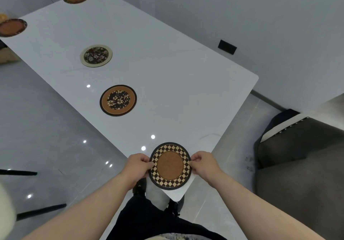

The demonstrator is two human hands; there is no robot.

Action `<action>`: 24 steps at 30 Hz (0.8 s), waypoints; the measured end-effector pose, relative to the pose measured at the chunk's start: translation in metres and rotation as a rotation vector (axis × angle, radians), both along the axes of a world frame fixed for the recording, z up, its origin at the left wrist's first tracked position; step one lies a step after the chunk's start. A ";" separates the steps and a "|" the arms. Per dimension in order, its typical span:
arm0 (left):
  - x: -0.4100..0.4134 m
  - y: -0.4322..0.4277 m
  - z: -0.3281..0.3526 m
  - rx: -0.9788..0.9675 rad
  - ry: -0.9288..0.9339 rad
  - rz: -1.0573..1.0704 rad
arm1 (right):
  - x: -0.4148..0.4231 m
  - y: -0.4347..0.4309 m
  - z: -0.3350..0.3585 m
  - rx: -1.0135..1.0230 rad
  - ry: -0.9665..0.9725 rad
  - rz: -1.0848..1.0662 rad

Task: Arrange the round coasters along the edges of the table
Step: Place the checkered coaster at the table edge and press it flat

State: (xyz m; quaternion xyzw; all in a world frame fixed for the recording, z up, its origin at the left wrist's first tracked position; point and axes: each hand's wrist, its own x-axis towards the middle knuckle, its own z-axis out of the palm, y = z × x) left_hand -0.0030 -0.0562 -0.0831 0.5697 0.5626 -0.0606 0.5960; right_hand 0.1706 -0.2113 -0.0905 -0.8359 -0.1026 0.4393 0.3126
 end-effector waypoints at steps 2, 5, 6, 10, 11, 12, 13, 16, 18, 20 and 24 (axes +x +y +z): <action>0.002 0.006 0.006 0.024 -0.056 0.045 | 0.005 0.001 0.007 0.046 0.024 -0.078; 0.010 0.018 0.020 0.076 -0.114 0.068 | 0.017 0.008 0.024 0.130 0.035 -0.173; 0.014 0.021 0.026 0.092 -0.128 0.064 | 0.022 0.011 0.030 0.152 0.033 -0.190; 0.033 0.038 0.049 0.147 -0.181 0.062 | 0.038 0.026 0.052 0.200 0.004 -0.229; 0.038 0.043 0.054 0.151 -0.197 0.065 | 0.042 0.030 0.056 0.216 -0.004 -0.239; 0.043 0.048 0.058 0.154 -0.210 0.066 | 0.045 0.034 0.059 0.232 -0.010 -0.248; 0.048 0.054 0.061 0.159 -0.219 0.065 | 0.048 0.037 0.063 0.245 -0.016 -0.255; 0.060 0.070 0.067 0.169 -0.242 0.038 | 0.054 0.047 0.070 0.261 -0.049 -0.271; 0.066 0.082 0.071 0.164 -0.263 0.003 | 0.055 0.054 0.073 0.262 -0.070 -0.309; 0.071 0.095 0.074 0.157 -0.278 -0.026 | 0.054 0.061 0.077 0.264 -0.076 -0.350; 0.078 0.126 0.078 0.147 -0.294 -0.101 | 0.046 0.080 0.086 0.287 -0.086 -0.424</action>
